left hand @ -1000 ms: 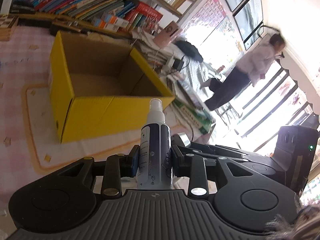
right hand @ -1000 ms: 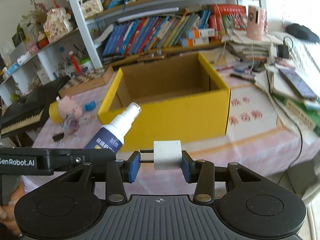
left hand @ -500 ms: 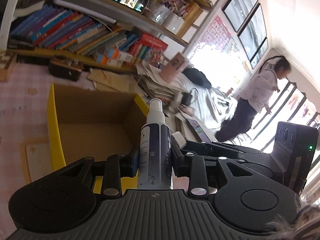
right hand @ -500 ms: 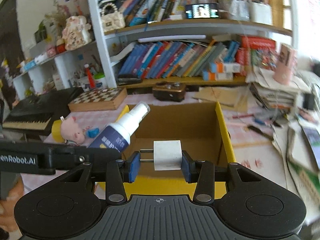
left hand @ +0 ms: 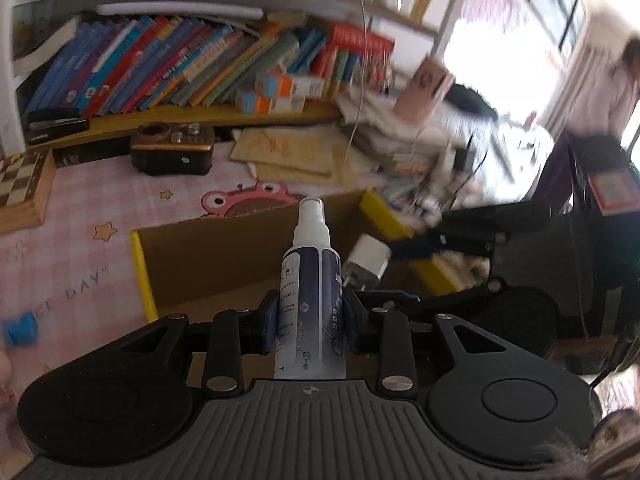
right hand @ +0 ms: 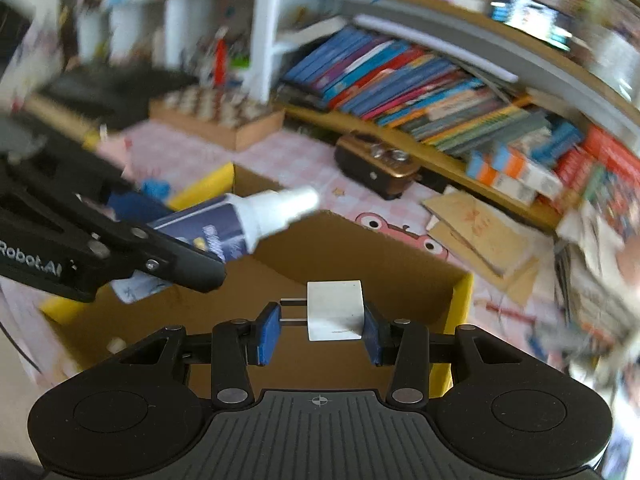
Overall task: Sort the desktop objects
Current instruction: 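Open the left tool over the box while the right tool releases the plug inside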
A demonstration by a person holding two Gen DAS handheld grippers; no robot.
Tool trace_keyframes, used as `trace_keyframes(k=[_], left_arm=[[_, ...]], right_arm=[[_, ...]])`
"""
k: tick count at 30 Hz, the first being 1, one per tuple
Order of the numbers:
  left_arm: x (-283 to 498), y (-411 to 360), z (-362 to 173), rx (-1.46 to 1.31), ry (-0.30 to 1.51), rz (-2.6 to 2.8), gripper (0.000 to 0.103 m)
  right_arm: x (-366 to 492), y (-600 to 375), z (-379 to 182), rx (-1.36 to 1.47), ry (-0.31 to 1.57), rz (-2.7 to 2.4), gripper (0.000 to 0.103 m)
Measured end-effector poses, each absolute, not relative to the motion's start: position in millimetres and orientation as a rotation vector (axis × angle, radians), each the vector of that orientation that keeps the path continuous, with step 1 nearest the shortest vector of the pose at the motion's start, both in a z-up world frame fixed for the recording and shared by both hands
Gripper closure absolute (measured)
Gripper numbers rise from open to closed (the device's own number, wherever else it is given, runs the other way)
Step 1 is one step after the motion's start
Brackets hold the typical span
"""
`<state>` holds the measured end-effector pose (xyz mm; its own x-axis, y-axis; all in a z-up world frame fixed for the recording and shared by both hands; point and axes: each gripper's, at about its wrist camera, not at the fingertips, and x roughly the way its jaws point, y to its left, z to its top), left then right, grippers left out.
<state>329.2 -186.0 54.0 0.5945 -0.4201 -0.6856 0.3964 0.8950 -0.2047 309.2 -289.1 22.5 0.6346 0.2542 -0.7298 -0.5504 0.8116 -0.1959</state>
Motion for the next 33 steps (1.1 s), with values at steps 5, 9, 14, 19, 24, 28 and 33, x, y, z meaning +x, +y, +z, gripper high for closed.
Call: trace_keyframes(k=[5,9,14,19,24,28,33], left_arm=[[360,-216,32,0.157,0.902,-0.460,0.073],[375,-230,19,0.270,0.942,-0.453,0.073],[391,-239,7,0.327,0.974,-0.421,0.073],[394,-242,-1,0.370,1.002,-0.416,0.073],[394,-238,-8,0.345,1.028,-0.407,0.073],[394,-238,-8,0.348,1.028,-0.406,0.073],[392,-236,-4,0.335,0.990,-0.382,0.072]], right_arm=[[342,-273,-7,-0.615,0.836,0.532,0.061],[361,-270,-28,-0.662,0.928,0.581,0.061],[372,-260,-41,-0.773,0.963,0.624,0.060],[372,-256,-51,-0.831,0.996,0.658,0.061],[374,-253,-58,-0.878,1.003,0.650,0.061],[375,-253,-58,-0.881,1.008,0.659,0.061],[373,-255,-54,-0.868,0.980,0.654,0.060]])
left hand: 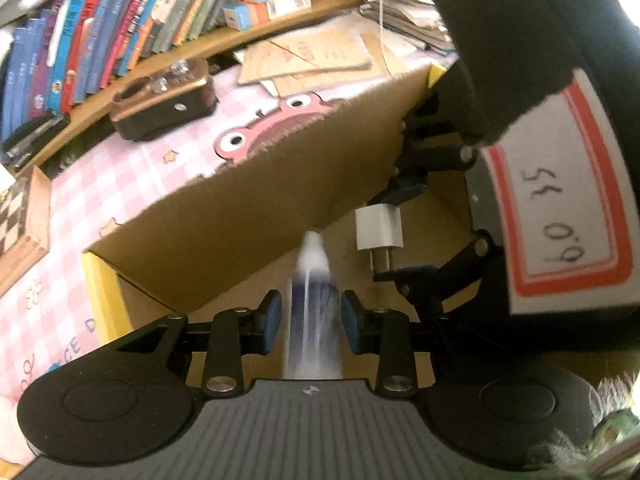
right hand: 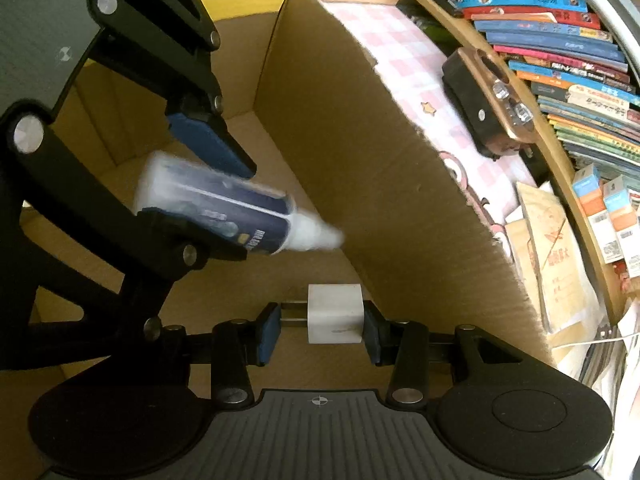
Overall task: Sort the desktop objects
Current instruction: 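Open the left tool over the box while the right tool releases the plug inside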
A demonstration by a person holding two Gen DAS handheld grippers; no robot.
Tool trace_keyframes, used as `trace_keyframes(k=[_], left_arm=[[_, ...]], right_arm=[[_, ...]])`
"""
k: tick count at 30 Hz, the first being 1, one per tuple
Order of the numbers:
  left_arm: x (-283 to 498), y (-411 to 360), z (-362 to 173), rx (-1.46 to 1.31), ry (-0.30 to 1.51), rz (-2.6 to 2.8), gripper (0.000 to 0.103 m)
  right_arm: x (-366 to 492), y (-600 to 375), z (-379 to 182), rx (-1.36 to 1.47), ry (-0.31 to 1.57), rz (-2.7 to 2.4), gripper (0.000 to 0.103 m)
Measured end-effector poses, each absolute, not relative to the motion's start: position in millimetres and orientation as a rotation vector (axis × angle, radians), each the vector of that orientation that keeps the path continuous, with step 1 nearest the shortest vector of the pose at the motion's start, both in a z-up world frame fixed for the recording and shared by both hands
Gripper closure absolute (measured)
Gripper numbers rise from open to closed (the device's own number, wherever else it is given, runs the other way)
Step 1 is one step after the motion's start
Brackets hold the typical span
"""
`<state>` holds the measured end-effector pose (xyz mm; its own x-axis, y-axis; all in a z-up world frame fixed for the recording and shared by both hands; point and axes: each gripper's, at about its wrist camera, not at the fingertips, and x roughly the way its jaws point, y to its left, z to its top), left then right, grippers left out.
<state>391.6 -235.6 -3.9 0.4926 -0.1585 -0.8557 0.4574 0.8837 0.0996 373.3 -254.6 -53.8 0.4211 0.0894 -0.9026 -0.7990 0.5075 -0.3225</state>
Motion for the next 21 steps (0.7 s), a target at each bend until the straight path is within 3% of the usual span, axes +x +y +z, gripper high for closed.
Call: trace_keyframes(k=[2,7,9,21], left_arm=[[390,-234,-1,0.335,0.971,-0.373,0.068],[377,-227,13,0.326,0.906,-0.370,0.045],[370,-222,21,0.309,0.875,-0.365,0.032],[308,-198,73,0.292,0.646,-0.299,0.007]], right_arm=[[375,-255,-53,-0.862,0.976,0.647,0.059],[373,-259,-45,-0.810,0.941,0.638,0.053],[370,-263,-40,-0.785,0.928,0.639,0.052],[321,-298,26,-0.532,0.721,0.604,0.051]])
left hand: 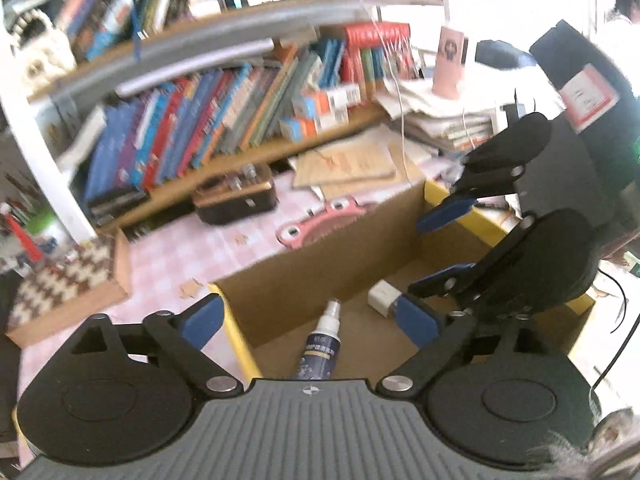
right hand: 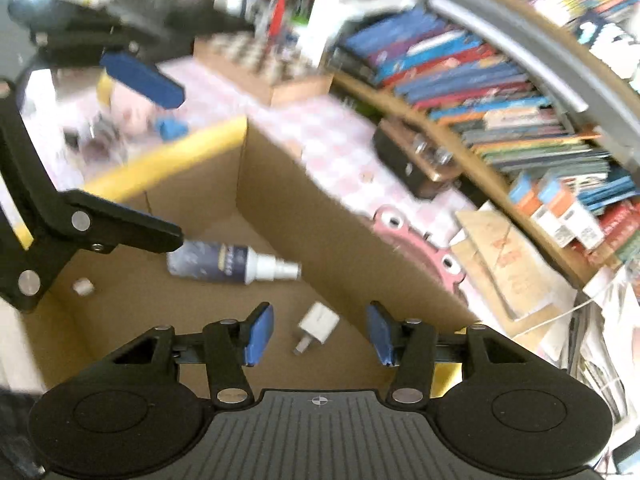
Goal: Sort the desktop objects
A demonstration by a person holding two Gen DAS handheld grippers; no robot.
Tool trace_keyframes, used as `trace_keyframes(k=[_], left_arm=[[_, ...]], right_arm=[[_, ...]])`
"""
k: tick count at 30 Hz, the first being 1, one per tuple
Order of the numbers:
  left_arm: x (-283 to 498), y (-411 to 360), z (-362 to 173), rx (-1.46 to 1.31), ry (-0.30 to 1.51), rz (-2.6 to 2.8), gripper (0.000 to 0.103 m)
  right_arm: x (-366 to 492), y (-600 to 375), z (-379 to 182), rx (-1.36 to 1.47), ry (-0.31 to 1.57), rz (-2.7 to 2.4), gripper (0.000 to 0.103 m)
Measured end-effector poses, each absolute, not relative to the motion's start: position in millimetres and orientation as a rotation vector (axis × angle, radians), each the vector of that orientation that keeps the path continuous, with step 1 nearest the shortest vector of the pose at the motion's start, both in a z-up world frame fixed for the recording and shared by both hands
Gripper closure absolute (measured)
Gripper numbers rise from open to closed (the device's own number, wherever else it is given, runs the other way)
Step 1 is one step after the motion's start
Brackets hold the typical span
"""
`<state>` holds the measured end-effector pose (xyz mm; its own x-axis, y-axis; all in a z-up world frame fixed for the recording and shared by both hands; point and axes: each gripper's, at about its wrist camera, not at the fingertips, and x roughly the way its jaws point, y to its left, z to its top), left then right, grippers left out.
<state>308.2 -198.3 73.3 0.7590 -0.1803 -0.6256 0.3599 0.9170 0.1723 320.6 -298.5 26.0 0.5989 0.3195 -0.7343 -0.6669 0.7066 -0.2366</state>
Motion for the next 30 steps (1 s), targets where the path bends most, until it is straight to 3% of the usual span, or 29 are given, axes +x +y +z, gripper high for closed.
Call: trace_keyframes(k=[7,11,15,19,30], left_arm=[[262,-194,100,0.232,0.514,-0.239,0.000],[241,-189,105,0.149,0.484,-0.200,0.000],[225,-182,106,0.072,0.459,-0.145,0.000],[213,-173,106,-0.017,0.437,-0.094,0.000],[178,-153,94,-0.142,0.411,0.009,0.000]], right_arm=[[275,-320,66,-0.388,0.551,0.552,0.051],[257,-335,76,-0.295,0.467,0.474,0.040],[240,-346,78,-0.216,0.410,0.400,0.038],[222,-358,74,-0.108,0.393,0.313,0.030],[182,-380,58,0.029,0.423,0.160,0.025]])
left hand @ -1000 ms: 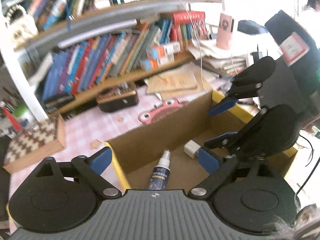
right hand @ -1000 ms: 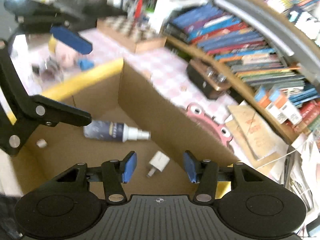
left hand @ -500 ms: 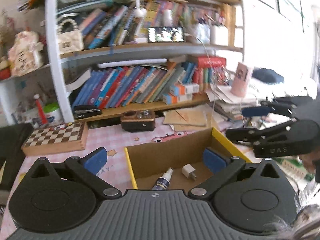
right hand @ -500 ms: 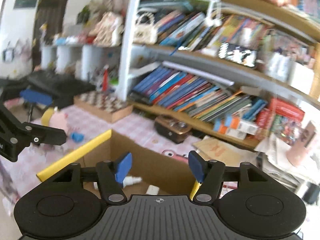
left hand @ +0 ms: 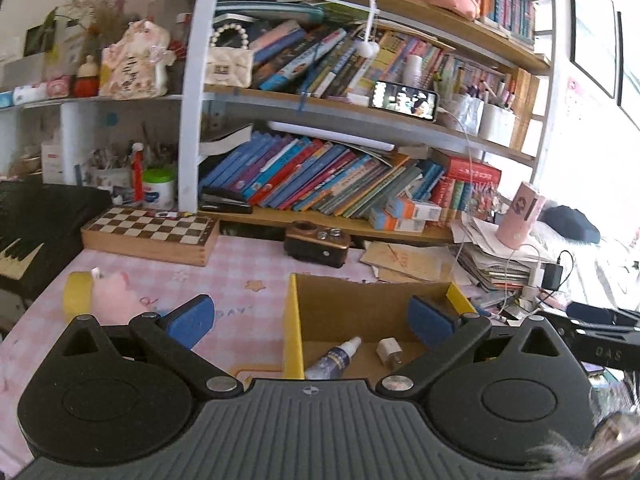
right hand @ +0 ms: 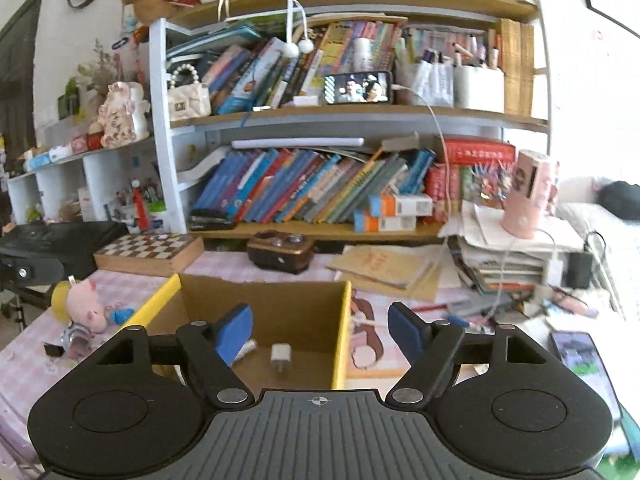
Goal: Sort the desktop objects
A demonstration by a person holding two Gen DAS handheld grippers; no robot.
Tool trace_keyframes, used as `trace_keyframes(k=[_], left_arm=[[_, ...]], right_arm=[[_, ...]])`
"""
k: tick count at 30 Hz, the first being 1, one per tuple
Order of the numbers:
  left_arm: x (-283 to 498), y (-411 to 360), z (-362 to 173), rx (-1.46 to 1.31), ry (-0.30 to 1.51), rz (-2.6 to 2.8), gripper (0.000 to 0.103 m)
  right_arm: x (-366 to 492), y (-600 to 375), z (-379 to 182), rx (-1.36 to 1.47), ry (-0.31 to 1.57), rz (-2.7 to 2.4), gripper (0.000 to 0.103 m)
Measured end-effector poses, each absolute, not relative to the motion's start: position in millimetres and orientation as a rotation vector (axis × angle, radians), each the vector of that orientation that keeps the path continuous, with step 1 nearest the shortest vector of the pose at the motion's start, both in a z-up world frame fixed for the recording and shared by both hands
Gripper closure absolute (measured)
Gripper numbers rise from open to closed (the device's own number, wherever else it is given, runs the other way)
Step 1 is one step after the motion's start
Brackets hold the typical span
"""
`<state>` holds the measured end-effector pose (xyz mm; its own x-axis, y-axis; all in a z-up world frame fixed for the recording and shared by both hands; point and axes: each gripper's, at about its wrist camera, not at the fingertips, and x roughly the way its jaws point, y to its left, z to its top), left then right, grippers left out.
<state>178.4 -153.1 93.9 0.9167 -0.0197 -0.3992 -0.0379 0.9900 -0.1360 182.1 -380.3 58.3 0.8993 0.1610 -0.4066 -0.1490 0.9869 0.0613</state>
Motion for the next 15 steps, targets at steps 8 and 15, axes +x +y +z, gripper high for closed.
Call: trace_keyframes(k=[8,15], left_arm=[[159,-148,73,-0.157,0.445,0.072,0.000],[143,-150,51,-0.085,0.498,0.060,0.000]], right_arm=[[159,-364,29,0.043,0.513,0.159,0.020],[149,-352,13,0.046,0.584,0.169,0.019]])
